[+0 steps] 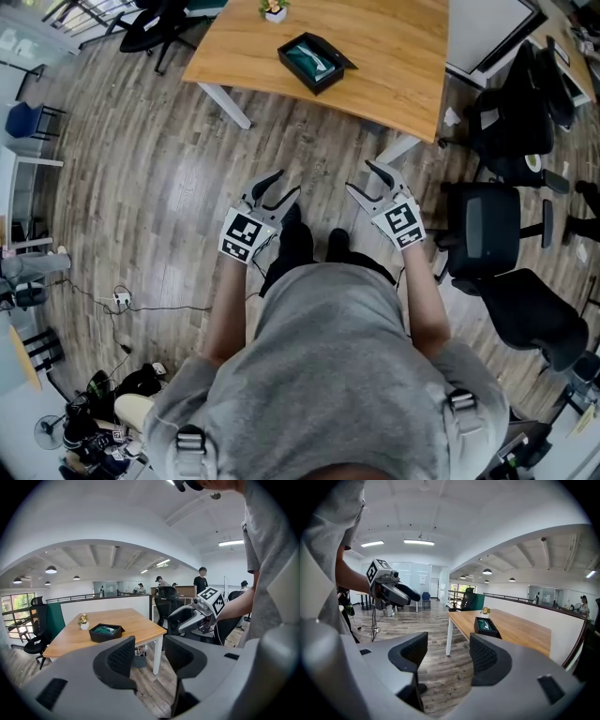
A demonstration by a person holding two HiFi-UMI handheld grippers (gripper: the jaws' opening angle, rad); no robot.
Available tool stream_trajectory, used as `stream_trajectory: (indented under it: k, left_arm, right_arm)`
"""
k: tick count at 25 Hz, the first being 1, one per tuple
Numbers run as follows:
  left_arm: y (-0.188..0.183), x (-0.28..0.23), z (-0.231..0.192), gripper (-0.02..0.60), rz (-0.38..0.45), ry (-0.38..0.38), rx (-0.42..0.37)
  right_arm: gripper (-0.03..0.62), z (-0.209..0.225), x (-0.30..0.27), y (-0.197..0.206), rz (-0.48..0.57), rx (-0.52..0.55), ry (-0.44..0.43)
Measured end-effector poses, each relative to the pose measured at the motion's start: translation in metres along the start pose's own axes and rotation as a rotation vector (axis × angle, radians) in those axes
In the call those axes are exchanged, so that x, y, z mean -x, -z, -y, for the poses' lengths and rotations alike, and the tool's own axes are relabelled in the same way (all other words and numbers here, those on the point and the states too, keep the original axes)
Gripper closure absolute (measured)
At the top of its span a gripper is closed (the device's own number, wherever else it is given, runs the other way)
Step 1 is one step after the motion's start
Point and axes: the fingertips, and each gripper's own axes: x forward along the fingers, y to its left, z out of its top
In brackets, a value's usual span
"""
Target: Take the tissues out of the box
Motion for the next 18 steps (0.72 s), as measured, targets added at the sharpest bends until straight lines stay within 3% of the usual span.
stream_trajectory:
  k: [5,18]
  left_arm:
    - [0.001,-0.002,-0.002,0.329,0.008,-0.007,0.0]
    - [0.003,-0.013,-0.028,0.322,0.007,0.008,0.021]
  right_arm:
    - [0.217,0.004,0.0,0.003,0.001,-0.007,0.017]
    - [0.212,0.017,-0.014,0.006,-0.021,-0.044,0.038]
